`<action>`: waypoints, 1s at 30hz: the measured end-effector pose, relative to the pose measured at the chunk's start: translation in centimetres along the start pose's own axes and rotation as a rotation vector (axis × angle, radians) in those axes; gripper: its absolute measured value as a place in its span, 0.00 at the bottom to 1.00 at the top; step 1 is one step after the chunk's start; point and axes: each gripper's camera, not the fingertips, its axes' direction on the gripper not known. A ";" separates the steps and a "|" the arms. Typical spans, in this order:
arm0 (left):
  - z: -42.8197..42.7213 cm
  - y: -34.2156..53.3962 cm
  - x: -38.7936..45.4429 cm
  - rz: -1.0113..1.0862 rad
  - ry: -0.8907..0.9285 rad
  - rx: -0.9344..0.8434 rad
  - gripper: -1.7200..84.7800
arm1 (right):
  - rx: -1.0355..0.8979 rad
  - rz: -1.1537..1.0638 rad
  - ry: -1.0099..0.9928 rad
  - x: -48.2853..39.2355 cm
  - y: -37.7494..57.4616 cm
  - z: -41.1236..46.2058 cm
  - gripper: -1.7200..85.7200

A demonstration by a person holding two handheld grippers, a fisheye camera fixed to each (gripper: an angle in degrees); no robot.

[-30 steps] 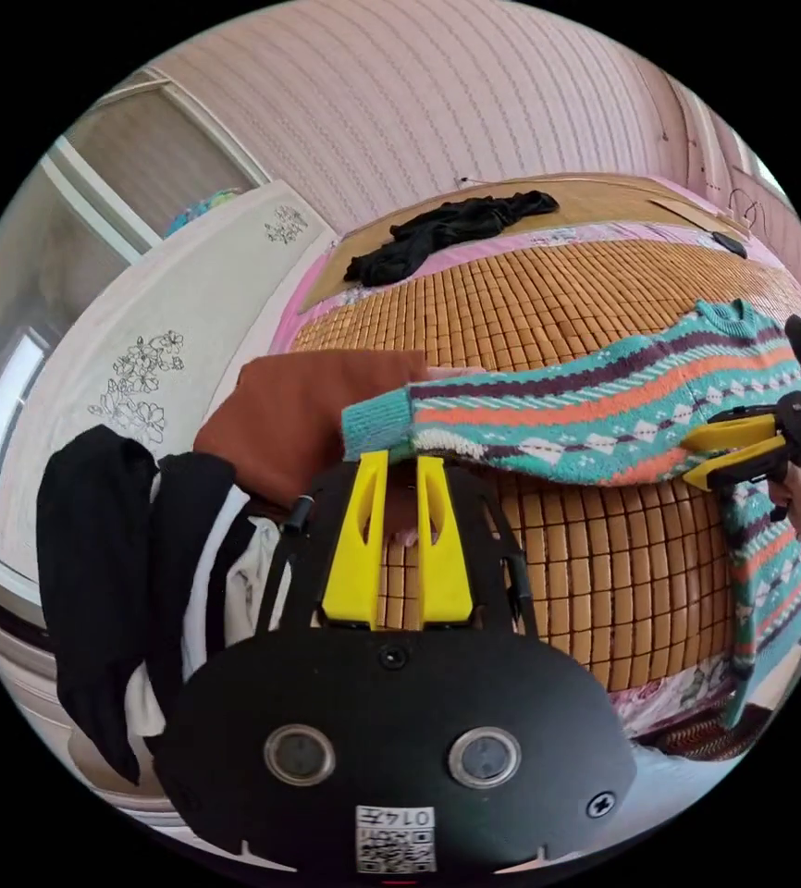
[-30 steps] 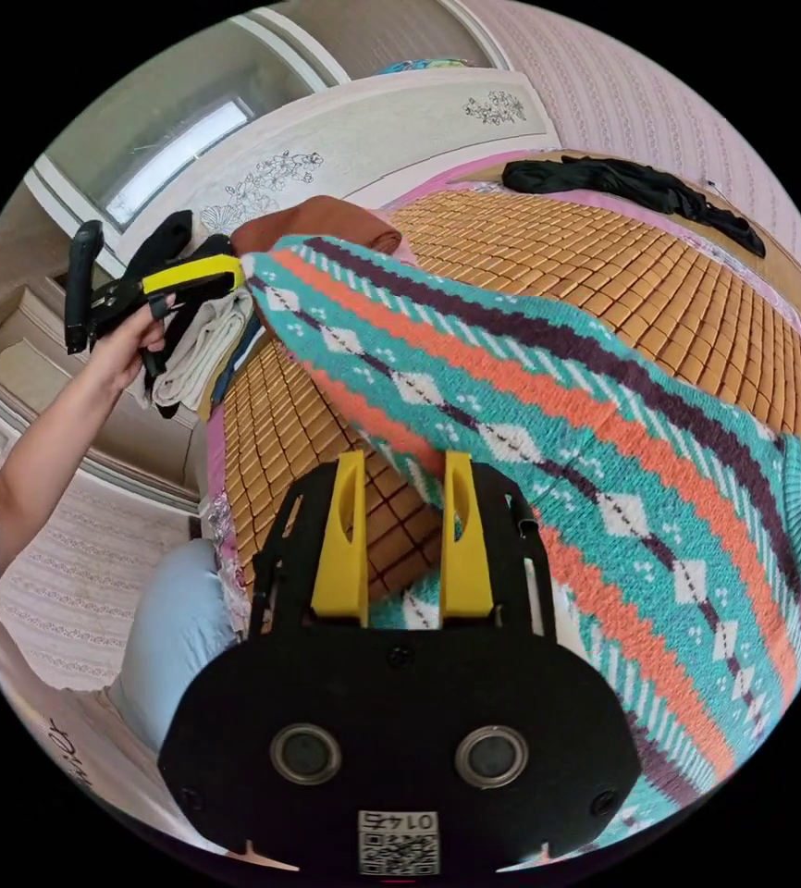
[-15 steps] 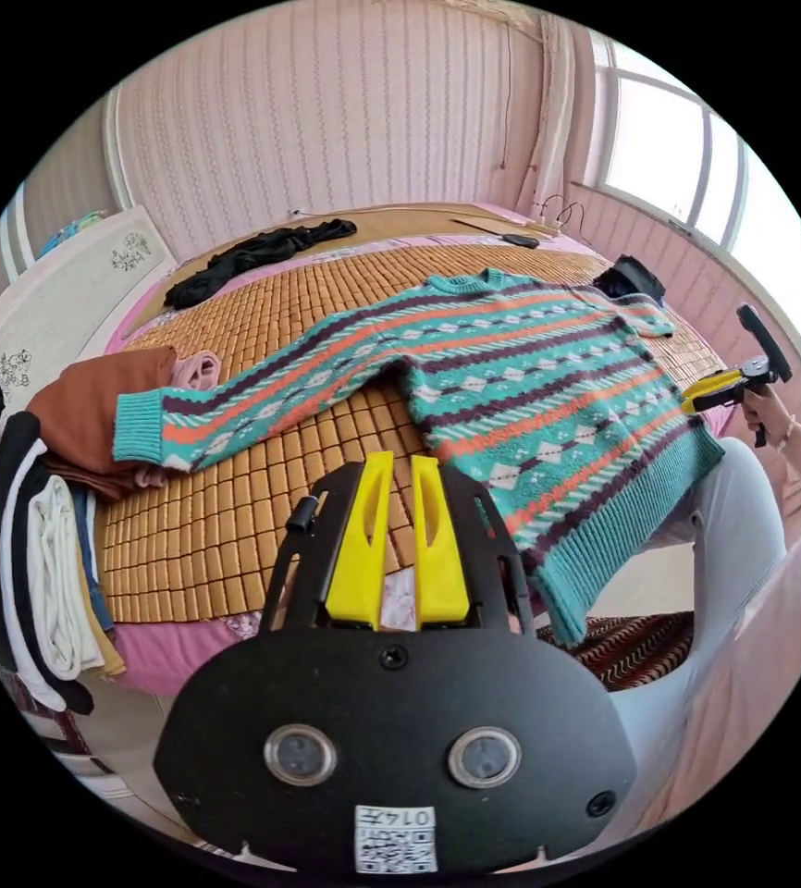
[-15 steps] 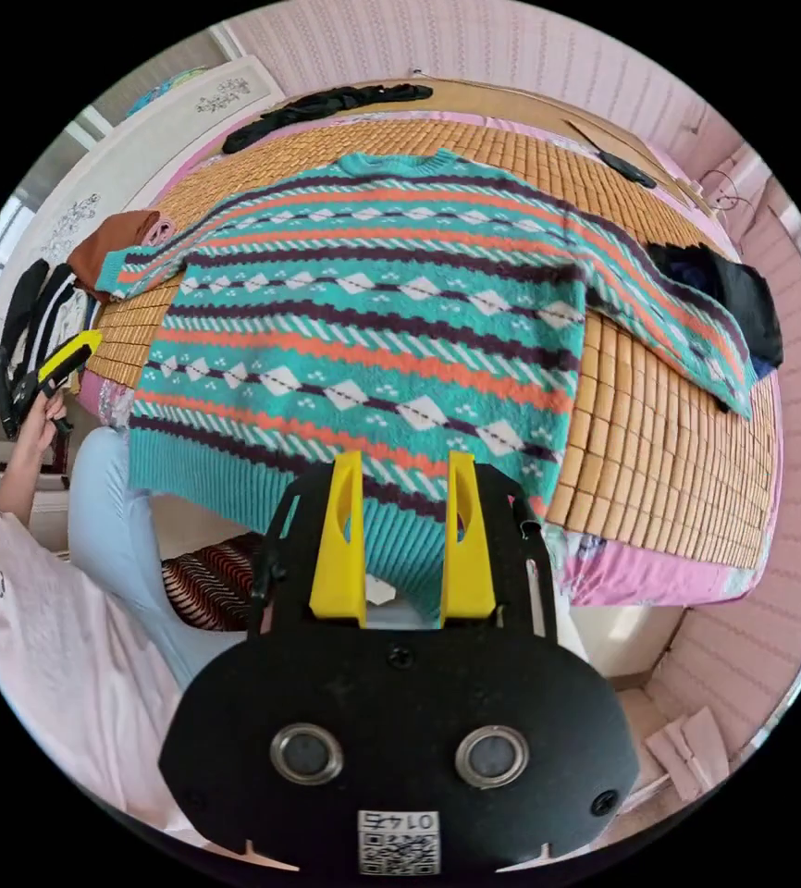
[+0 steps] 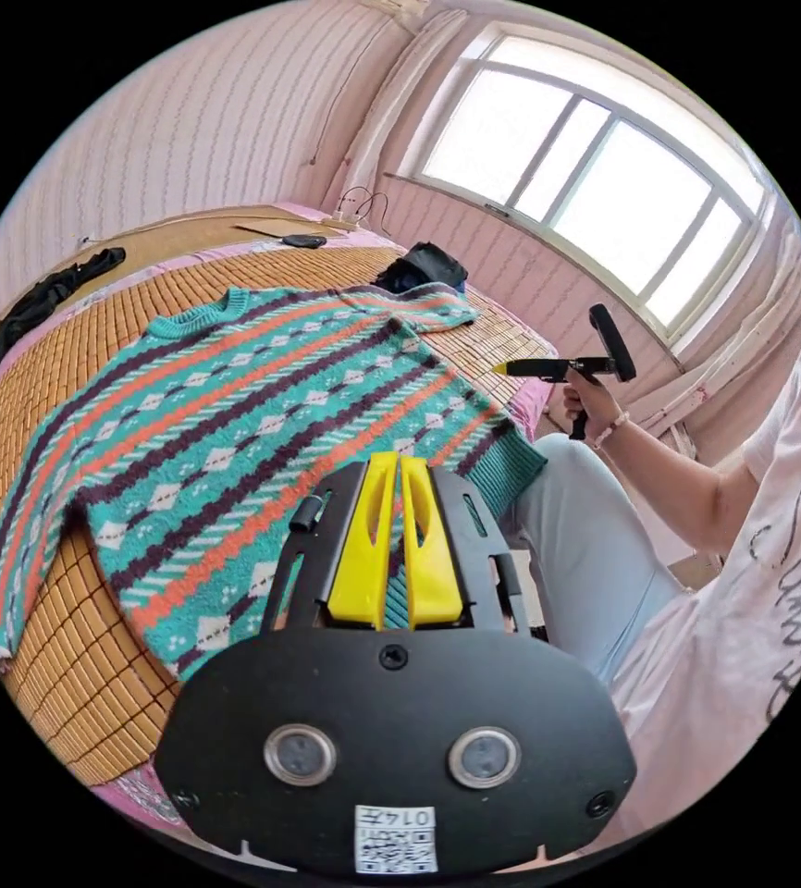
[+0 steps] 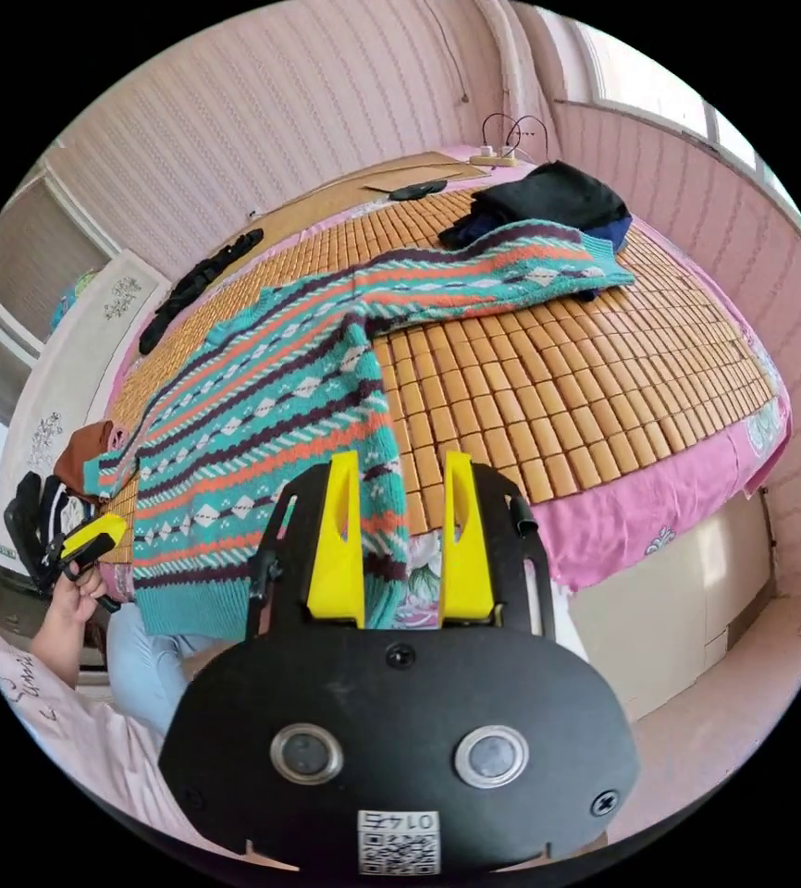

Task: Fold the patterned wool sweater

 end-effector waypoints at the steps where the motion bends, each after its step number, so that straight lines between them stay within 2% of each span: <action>1: 1.1 -2.2 0.7 0.039 -0.011 -0.003 0.03 | 0.039 0.032 -0.035 0.8 -0.3 -0.2 0.17; 3: 3.1 -5.5 1.6 0.104 -0.025 0.004 0.07 | 0.168 0.151 -0.120 4.0 -1.4 -0.6 0.17; 7: 9.2 -14.2 3.8 0.271 -0.081 0.015 0.13 | 0.267 0.243 -0.166 8.6 -4.2 0.0 0.18; 11: 16.8 -22.1 5.3 0.353 -0.121 -0.021 0.13 | 0.325 0.366 -0.142 13.9 -7.3 1.4 0.19; 16: 24.5 -28.7 6.1 0.357 -0.130 -0.111 0.12 | 0.371 0.377 -0.203 17.6 -9.6 2.7 0.18; 19: 28.3 -30.4 6.6 0.375 -0.155 -0.160 0.12 | 0.419 0.412 -0.307 19.6 -9.2 2.4 0.16; 22: 31.9 -30.5 6.8 0.376 -0.180 -0.250 0.12 | 0.387 0.437 -0.324 20.7 -9.4 2.3 0.09; 26: 33.1 -29.3 8.1 0.451 -0.271 -0.217 0.11 | 0.401 0.448 -0.328 21.2 -8.8 1.5 0.05; 30: 33.0 -28.9 7.9 0.445 -0.282 -0.196 0.09 | 0.460 0.427 -0.347 20.9 -7.8 0.2 0.04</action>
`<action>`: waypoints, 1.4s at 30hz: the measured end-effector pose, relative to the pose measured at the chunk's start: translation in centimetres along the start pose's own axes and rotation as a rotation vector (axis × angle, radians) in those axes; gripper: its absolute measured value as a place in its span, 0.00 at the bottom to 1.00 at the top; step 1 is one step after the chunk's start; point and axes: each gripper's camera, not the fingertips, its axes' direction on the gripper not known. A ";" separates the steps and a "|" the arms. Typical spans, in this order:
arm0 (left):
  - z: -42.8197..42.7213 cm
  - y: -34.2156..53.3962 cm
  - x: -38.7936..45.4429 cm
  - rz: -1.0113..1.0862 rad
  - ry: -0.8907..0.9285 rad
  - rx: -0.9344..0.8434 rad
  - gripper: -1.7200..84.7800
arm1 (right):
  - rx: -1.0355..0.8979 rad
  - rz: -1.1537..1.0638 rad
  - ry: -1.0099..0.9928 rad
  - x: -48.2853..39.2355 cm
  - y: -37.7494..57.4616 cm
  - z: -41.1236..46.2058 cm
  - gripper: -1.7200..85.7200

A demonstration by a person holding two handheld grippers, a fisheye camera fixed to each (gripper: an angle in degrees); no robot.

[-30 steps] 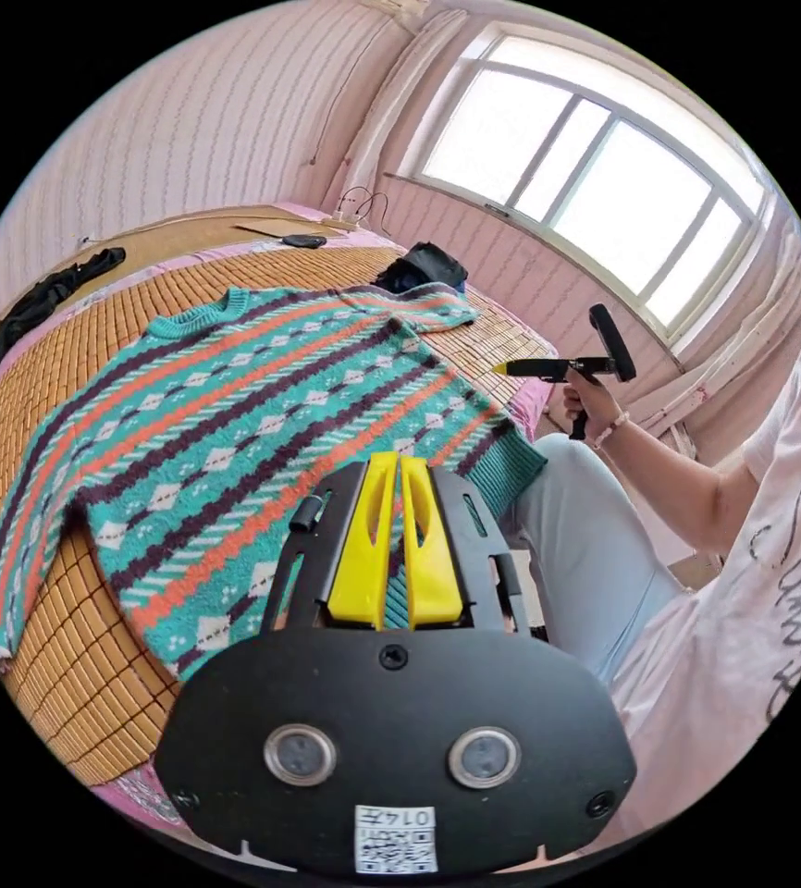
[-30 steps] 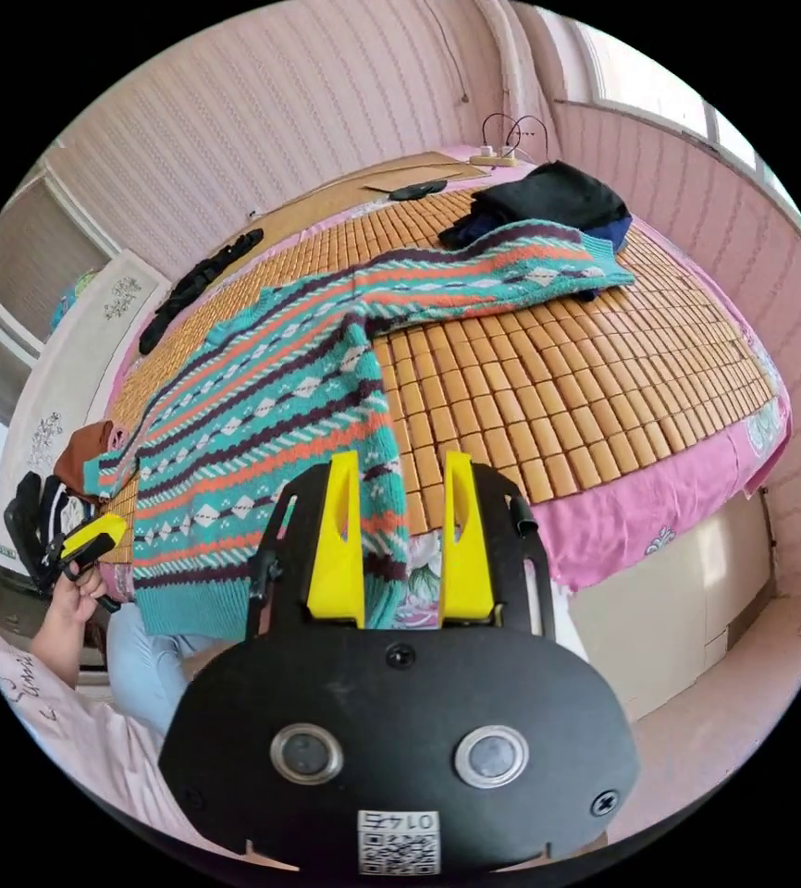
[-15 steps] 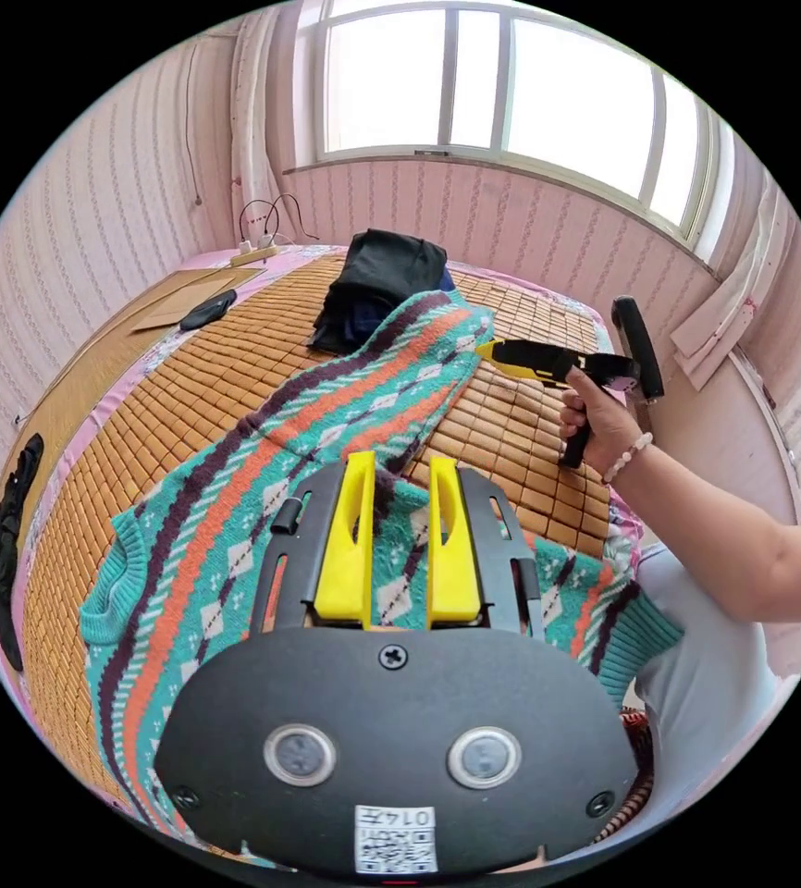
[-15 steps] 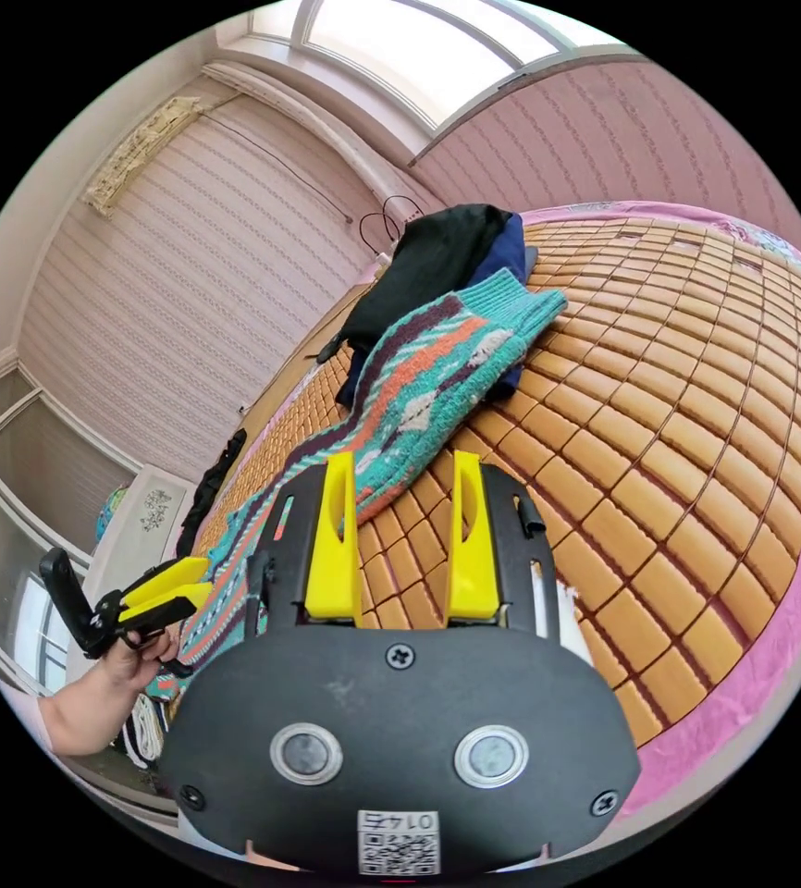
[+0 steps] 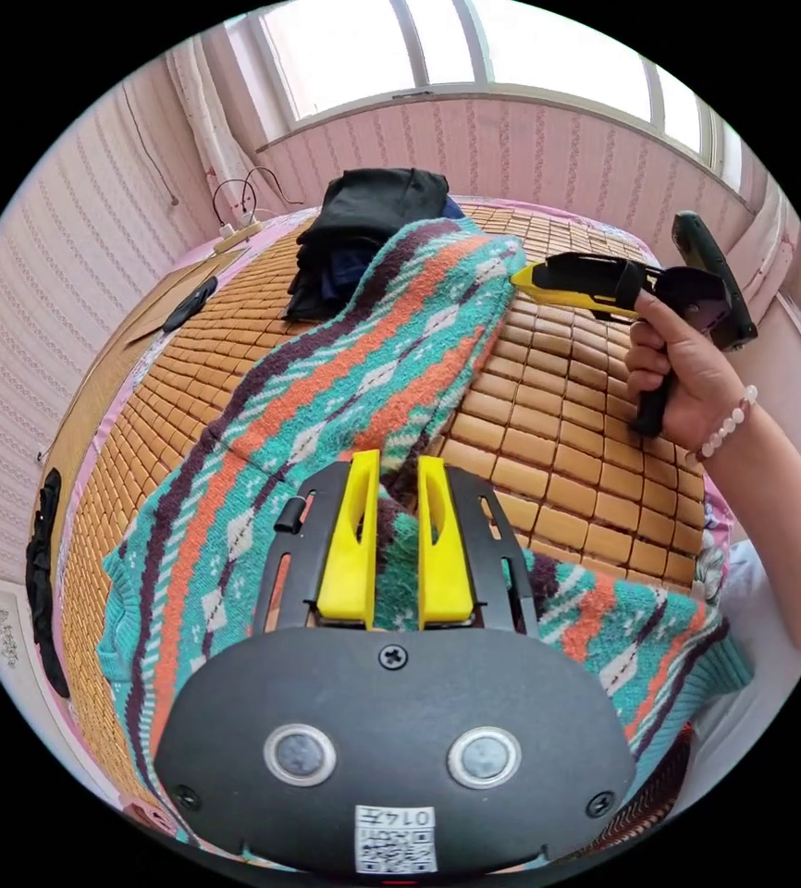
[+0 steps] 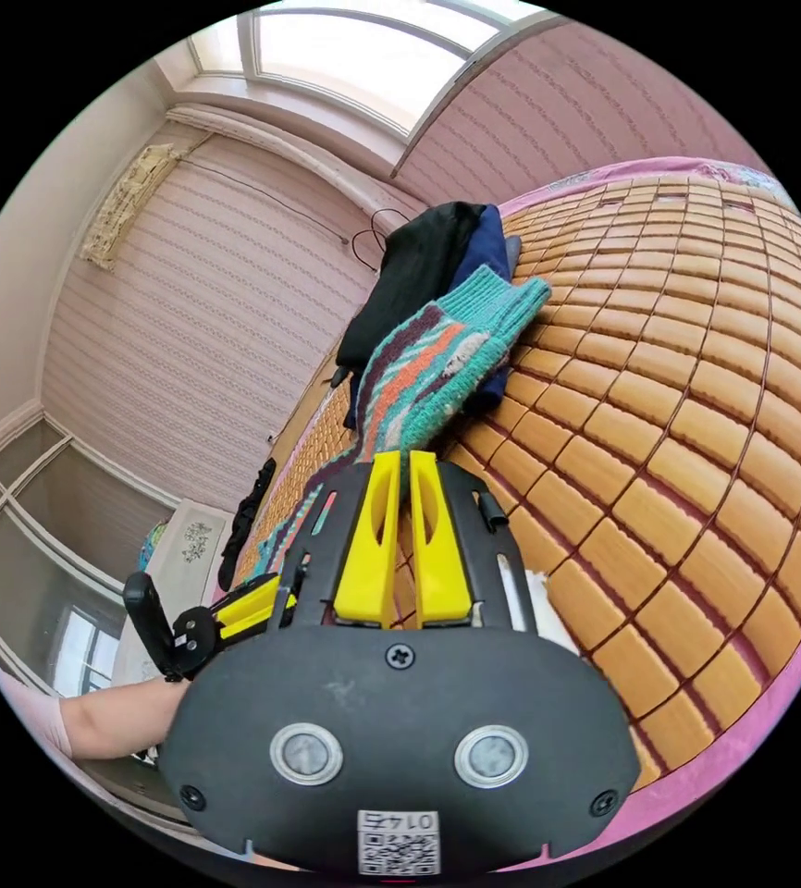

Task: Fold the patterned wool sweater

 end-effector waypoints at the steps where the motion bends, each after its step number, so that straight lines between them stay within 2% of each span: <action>1: -0.1 0.2 -0.5 -0.023 0.004 0.006 0.09 | 0.019 -0.023 -0.020 -0.5 0.1 -0.3 0.03; 3: -0.6 0.6 -1.7 -0.114 0.030 0.022 0.08 | 0.059 -0.170 -0.117 -4.0 0.3 -1.5 0.03; 5: -3.4 2.4 -4.0 -0.337 0.098 0.098 0.08 | 0.064 -0.313 -0.226 -7.7 0.9 -2.3 0.03; 7: -6.6 5.5 -5.5 -0.452 0.145 0.160 0.08 | 0.057 -0.482 -0.351 -12.3 2.2 -3.0 0.03; 10: -13.1 14.6 -8.0 -0.588 0.147 0.302 0.07 | -0.135 -0.819 -0.540 -20.9 6.5 -1.6 0.03; 11: -15.4 19.0 -9.1 -0.650 0.143 0.332 0.06 | -0.285 -0.955 -0.577 -24.0 9.7 0.3 0.03; 13: -18.0 25.4 -10.6 -0.762 0.120 0.341 0.06 | -0.535 -1.164 -0.502 -27.2 16.0 4.1 0.04; 15: -19.7 30.3 -11.5 -0.833 0.051 0.278 0.07 | -0.849 -1.383 -0.226 -28.0 24.2 9.2 0.08; 17: -20.8 35.0 -12.2 -0.912 -0.018 0.186 0.08 | -0.972 -1.506 -0.080 -27.3 28.4 11.0 0.09; 22: -20.9 37.2 -13.0 -0.968 0.005 0.170 0.09 | -0.825 -1.499 -0.048 -26.9 29.1 10.3 0.09; 27: -18.2 34.8 -13.8 -0.953 0.005 0.159 0.10 | -0.846 -1.224 -0.171 -24.6 25.1 11.2 0.07; 30: -14.6 32.8 -13.9 -0.921 -0.038 0.031 0.12 | -0.809 -1.075 -0.186 -22.8 23.3 11.8 0.07; 32: -12.0 32.0 -13.8 -0.918 -0.113 -0.088 0.14 | -0.801 -1.058 -0.193 -22.3 23.3 12.1 0.07; 37: -13.5 32.5 -12.8 -1.017 -0.134 -0.012 0.11 | -0.747 -1.094 -0.227 -22.5 24.2 11.8 0.09; 39: -15.4 32.1 -11.8 -0.962 -0.192 0.071 0.10 | -0.725 -1.099 -0.247 -22.7 24.5 11.7 0.09; 40: -16.2 32.3 -11.2 -0.952 -0.264 0.120 0.10 | -0.716 -1.098 -0.226 -22.7 24.7 11.9 0.09; 42: -15.2 32.6 -11.2 -0.941 -0.294 0.080 0.12 | -0.727 -1.134 -0.082 -22.5 25.9 13.3 0.10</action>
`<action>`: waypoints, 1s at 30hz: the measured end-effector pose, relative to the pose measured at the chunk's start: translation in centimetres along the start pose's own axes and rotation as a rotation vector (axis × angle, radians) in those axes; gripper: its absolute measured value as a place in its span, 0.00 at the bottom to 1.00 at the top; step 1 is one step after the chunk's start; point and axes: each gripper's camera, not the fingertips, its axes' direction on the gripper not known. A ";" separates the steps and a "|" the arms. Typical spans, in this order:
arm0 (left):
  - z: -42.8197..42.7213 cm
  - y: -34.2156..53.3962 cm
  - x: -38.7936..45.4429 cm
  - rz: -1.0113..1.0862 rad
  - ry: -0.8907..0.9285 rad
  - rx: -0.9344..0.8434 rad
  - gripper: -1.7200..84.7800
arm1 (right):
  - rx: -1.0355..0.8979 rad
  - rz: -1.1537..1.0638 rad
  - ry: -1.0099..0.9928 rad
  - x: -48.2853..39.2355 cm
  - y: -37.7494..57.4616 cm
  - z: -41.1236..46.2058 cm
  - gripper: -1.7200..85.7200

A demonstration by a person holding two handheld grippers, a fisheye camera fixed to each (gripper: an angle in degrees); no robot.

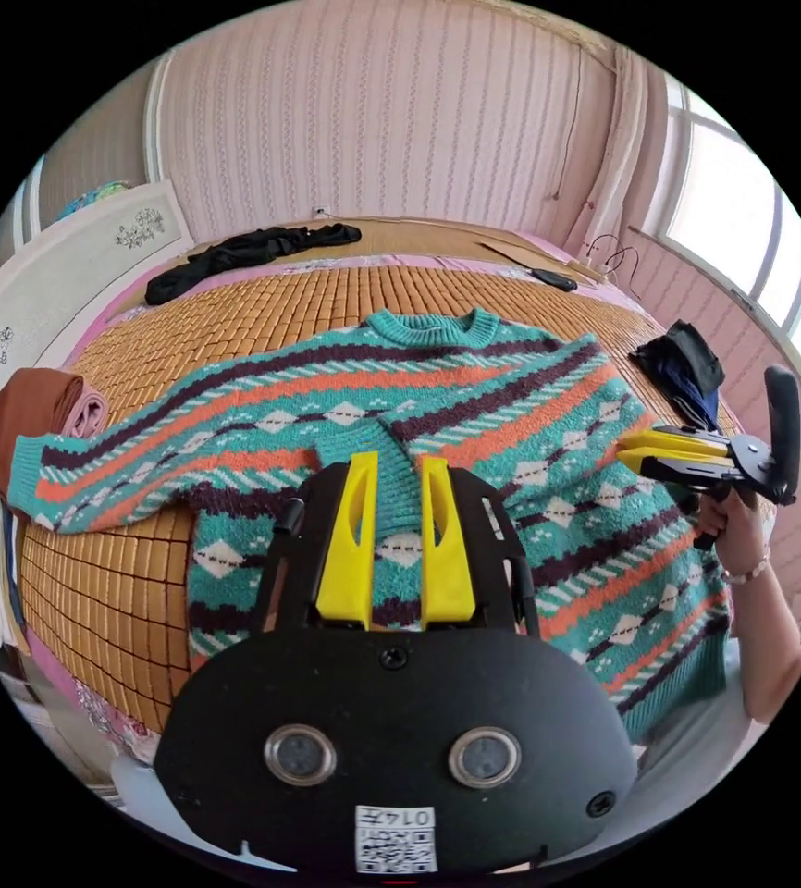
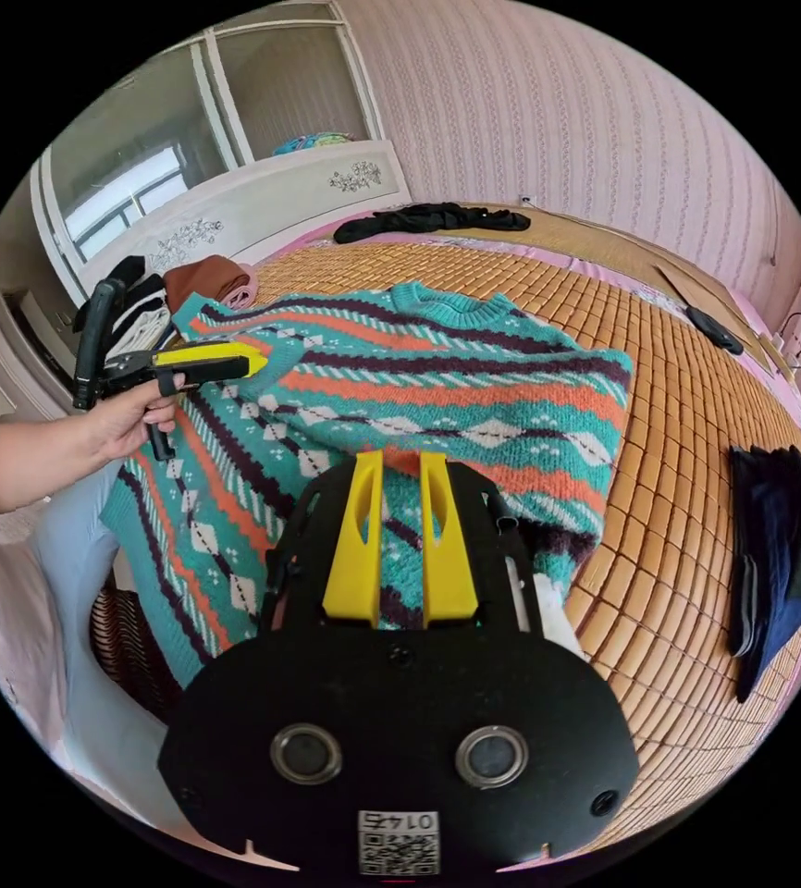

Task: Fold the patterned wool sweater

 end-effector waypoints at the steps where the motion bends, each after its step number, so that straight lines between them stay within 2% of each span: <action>1: 2.0 0.2 -0.3 -0.022 -0.003 -0.113 0.13 | -0.030 -0.007 0.014 -0.1 0.0 0.6 0.10; 4: 2.8 1.2 -1.2 -0.098 0.065 -0.086 0.13 | -0.032 -0.013 0.066 -0.8 0.2 2.0 0.09; 12: 3.4 0.8 -0.6 -0.067 0.086 -0.115 0.13 | -0.018 -0.114 0.217 -3.0 0.6 4.6 0.09; 16: 3.5 1.0 -0.3 -0.055 0.090 -0.099 0.12 | -0.022 -0.092 0.207 -2.7 0.4 5.5 0.09; 20: 3.5 0.4 1.0 0.009 0.107 -0.127 0.02 | -0.029 -0.071 0.190 -2.3 0.2 6.5 0.09; 23: 2.8 -0.1 1.6 0.046 0.049 -0.095 0.01 | -0.031 -0.069 0.190 -2.2 0.2 7.1 0.09; 26: 2.2 -0.8 0.4 -0.024 0.042 -0.062 0.01 | -0.036 -0.080 0.202 -2.4 0.0 7.9 0.09; 29: 4.7 -0.8 0.2 0.003 0.044 -0.199 0.01 | -0.032 -0.080 0.206 -2.4 0.0 8.7 0.09; 30: 4.6 -0.6 0.3 0.011 0.042 -0.162 0.01 | -0.030 -0.078 0.204 -2.3 0.0 9.0 0.09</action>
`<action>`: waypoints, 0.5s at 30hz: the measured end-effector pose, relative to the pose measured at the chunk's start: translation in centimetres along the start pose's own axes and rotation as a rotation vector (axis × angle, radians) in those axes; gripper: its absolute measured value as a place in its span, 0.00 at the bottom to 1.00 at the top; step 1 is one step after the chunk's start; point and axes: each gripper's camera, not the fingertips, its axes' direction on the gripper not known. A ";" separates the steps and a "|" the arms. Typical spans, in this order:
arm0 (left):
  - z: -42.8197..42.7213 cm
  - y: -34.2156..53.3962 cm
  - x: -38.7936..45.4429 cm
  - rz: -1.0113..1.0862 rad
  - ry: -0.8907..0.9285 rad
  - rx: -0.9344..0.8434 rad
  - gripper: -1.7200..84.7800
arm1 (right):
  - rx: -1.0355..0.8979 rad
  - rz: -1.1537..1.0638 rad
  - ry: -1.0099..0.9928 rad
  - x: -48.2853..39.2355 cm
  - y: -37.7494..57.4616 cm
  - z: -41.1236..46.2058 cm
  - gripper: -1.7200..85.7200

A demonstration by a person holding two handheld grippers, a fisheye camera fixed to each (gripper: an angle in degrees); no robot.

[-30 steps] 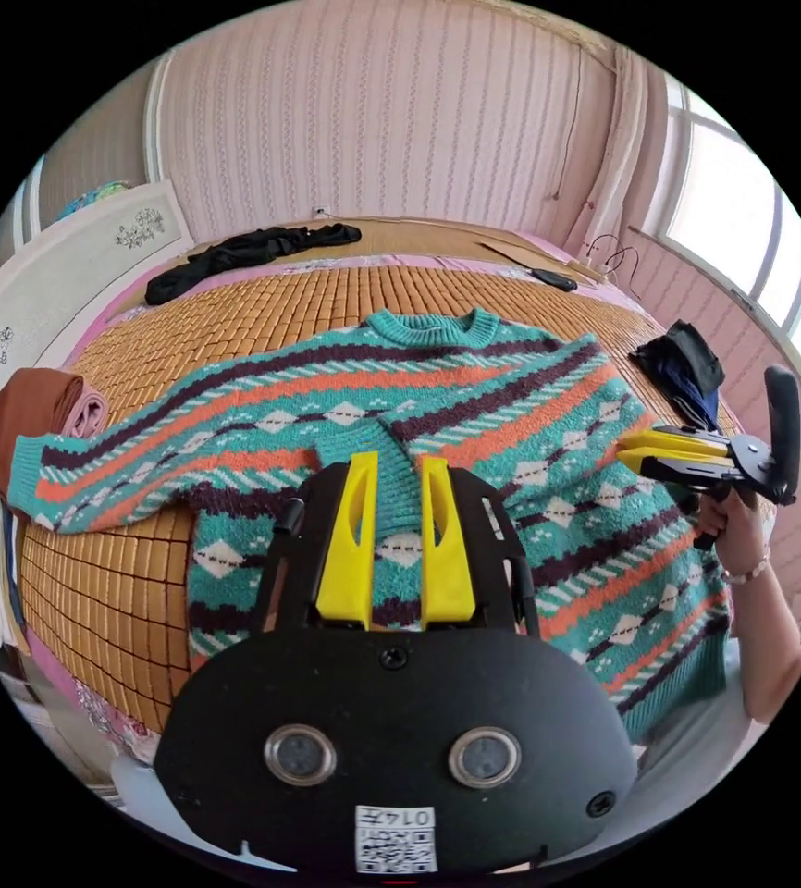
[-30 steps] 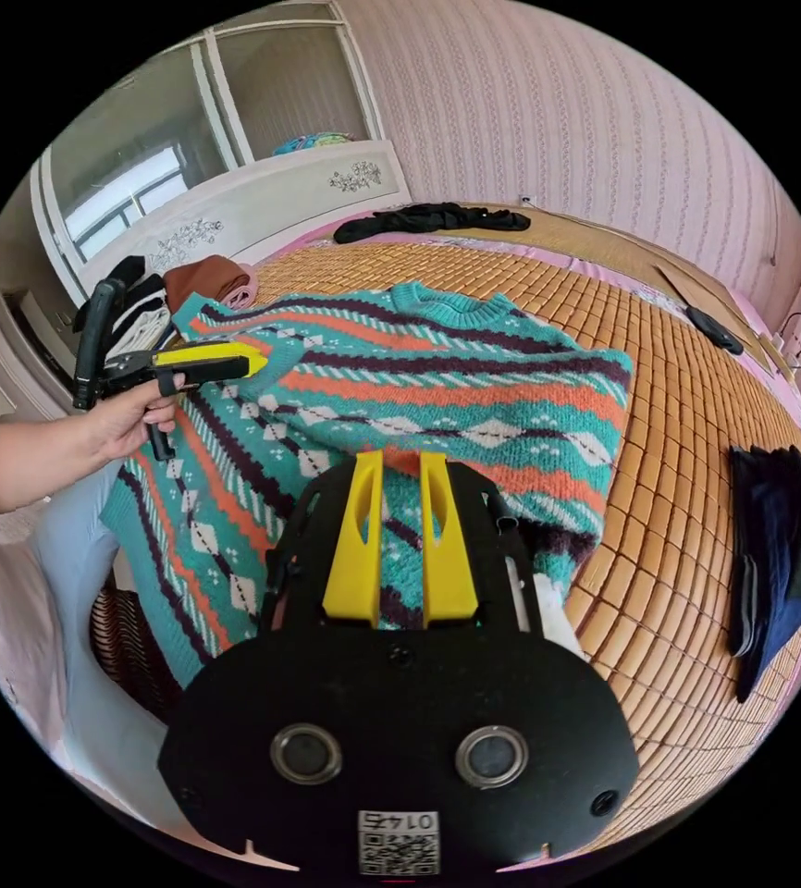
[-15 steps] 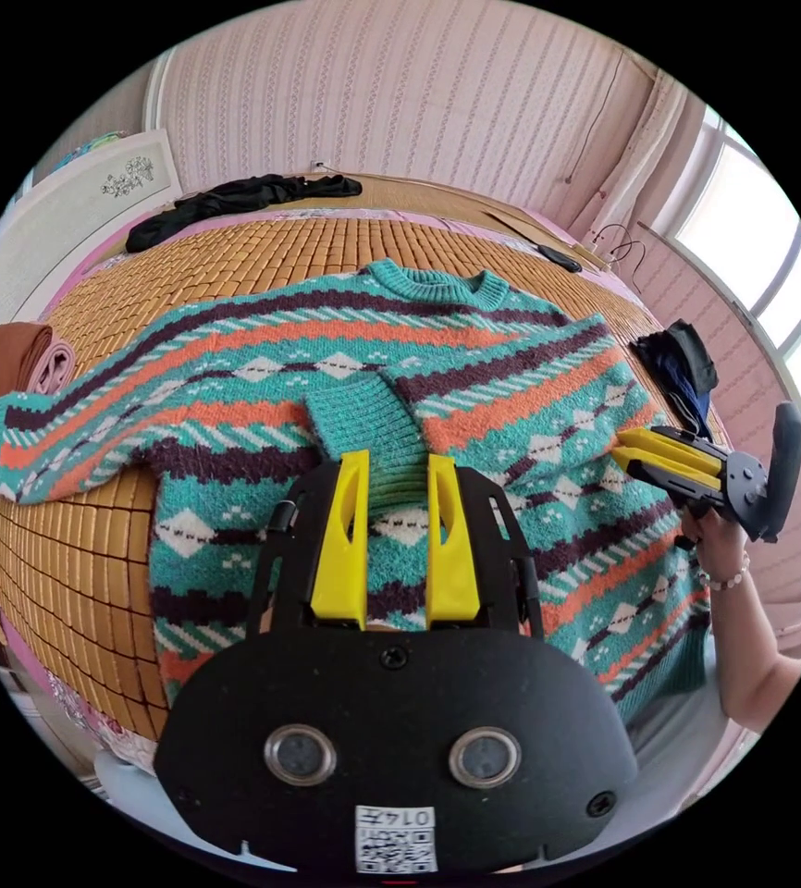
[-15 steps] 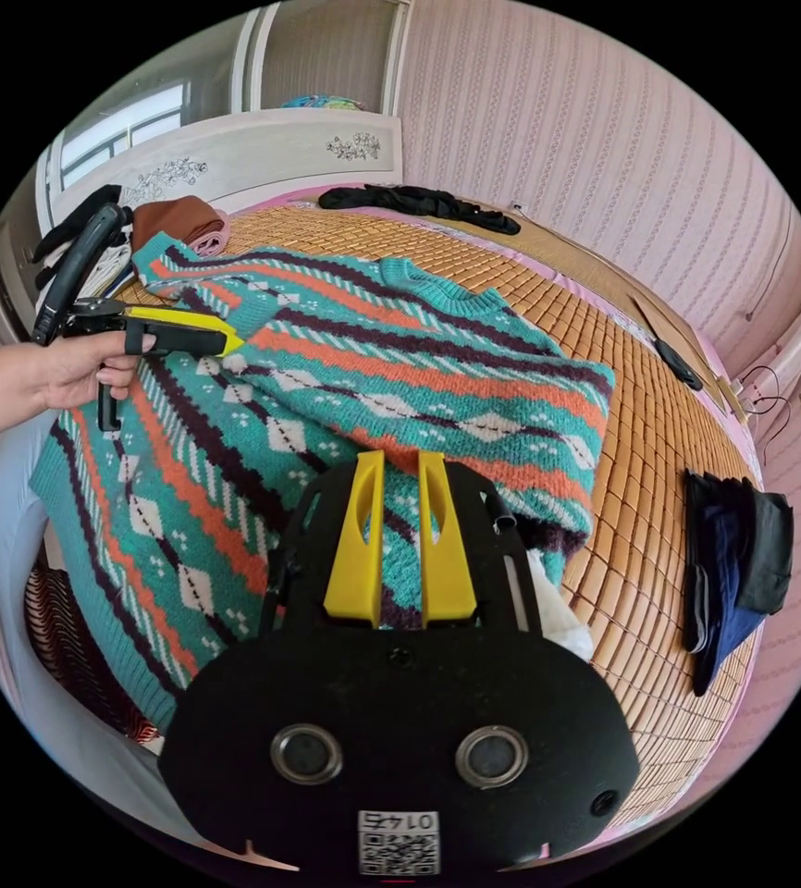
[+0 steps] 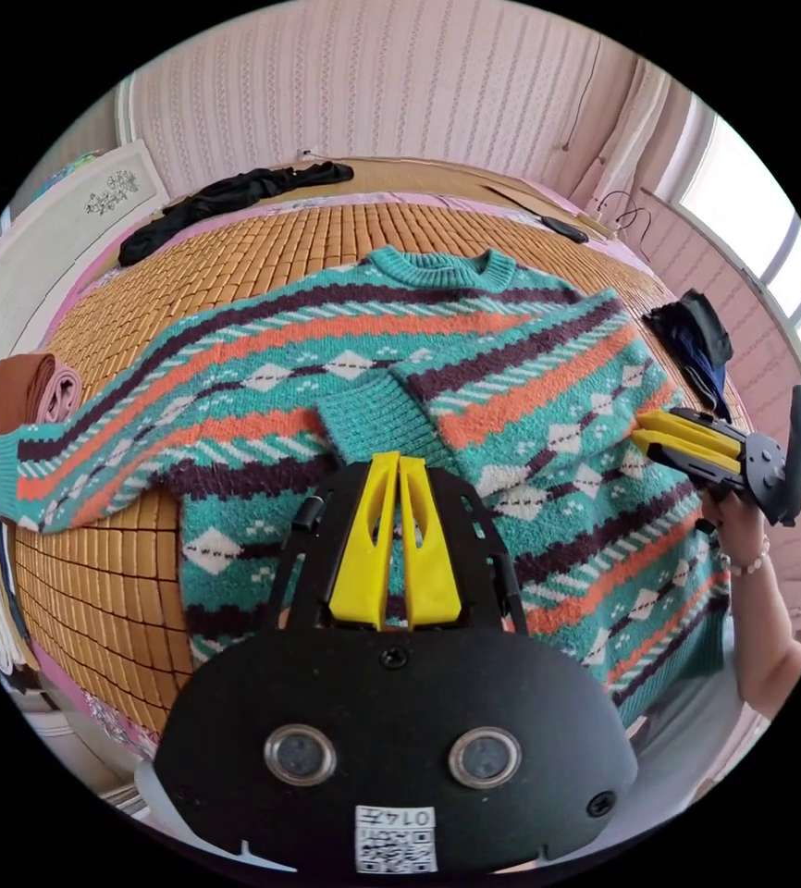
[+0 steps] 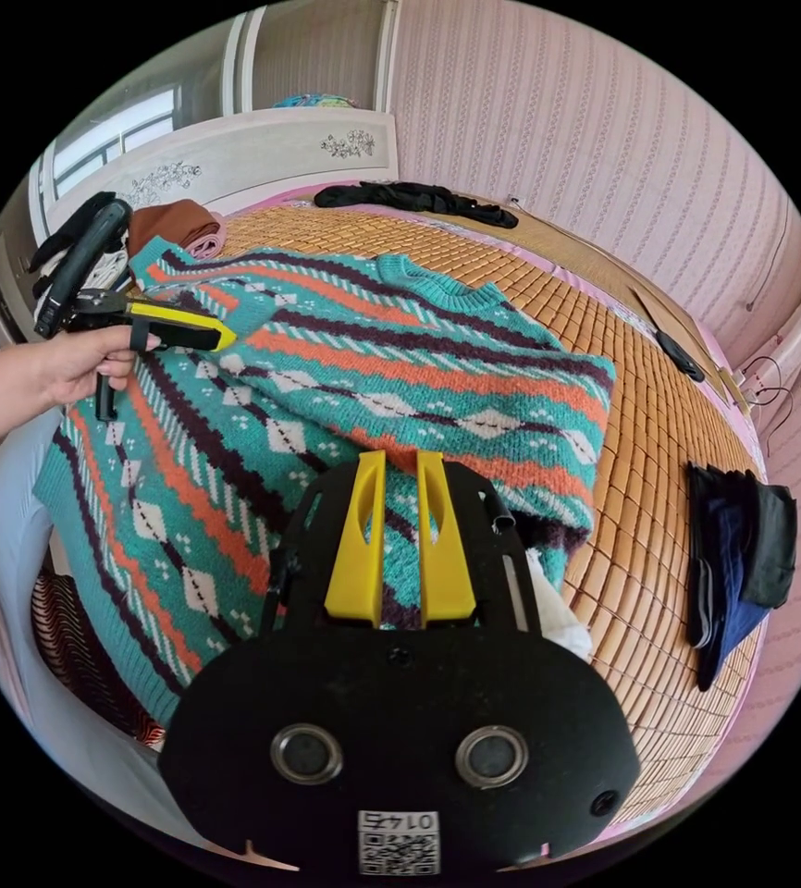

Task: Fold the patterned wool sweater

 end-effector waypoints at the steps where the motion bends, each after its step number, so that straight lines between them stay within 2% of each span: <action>1: 0.2 0.1 0.1 0.014 -0.001 0.006 0.01 | 0.000 0.003 -0.003 0.0 0.0 0.2 0.09; 4: 0.6 -0.4 -0.8 -0.010 0.054 -0.021 0.01 | 0.002 0.018 -0.016 0.1 -0.2 0.9 0.09; 9: 1.3 -1.2 -1.0 0.072 0.073 -0.056 0.01 | 0.003 0.013 0.006 -0.6 -0.5 2.3 0.09; 15: 2.2 -1.6 1.5 0.229 -0.078 -0.081 0.01 | -0.009 0.041 0.014 -1.4 -1.2 4.1 0.08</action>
